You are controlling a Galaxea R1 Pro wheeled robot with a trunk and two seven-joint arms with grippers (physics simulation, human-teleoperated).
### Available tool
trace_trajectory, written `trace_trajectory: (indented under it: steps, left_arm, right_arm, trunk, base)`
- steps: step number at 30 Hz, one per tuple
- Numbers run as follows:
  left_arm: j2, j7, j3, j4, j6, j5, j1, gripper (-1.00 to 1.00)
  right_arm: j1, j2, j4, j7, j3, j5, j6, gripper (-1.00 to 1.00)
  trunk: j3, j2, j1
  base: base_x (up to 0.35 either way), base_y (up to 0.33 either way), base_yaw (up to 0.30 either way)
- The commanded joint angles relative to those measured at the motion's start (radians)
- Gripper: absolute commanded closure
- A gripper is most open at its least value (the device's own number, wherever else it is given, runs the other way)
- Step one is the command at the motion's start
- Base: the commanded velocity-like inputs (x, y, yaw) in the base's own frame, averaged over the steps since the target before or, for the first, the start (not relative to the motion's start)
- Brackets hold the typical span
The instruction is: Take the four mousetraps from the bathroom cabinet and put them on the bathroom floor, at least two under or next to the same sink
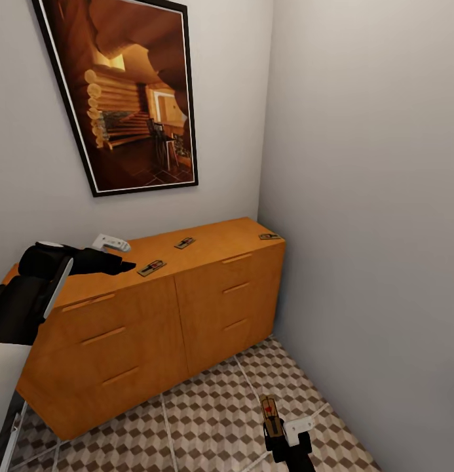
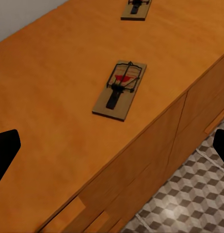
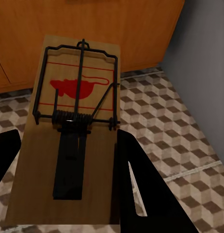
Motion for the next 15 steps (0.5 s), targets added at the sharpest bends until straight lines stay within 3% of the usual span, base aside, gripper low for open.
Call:
trace_trajectory:
  steps: [1, 9, 15]
  left_arm:
    - [0.001, -0.009, -0.001, 0.000, 0.002, -0.010, -0.001, -1.00]
    - [0.001, -0.009, -0.002, 0.007, 0.002, -0.010, -0.001, -1.00]
    - [0.001, -0.009, -0.010, 0.009, 0.002, -0.010, -0.001, -1.00]
  right_arm:
    - [-0.001, 0.000, 0.001, -0.010, 0.003, 0.008, -0.001, 1.00]
    - [-0.001, 0.000, 0.001, -0.010, 0.003, 0.008, -0.001, 1.00]
    - [-0.001, 0.000, 0.001, -0.010, 0.003, 0.008, -0.001, 1.00]
  trunk:
    - [-0.001, -0.001, 0.000]
    - [-0.001, -0.001, 0.000]
    - [-0.001, -0.001, 0.000]
  base:
    - [0.000, 0.000, 0.000]
    - [0.003, 0.000, 0.000]
    - [0.122, 0.000, 0.000]
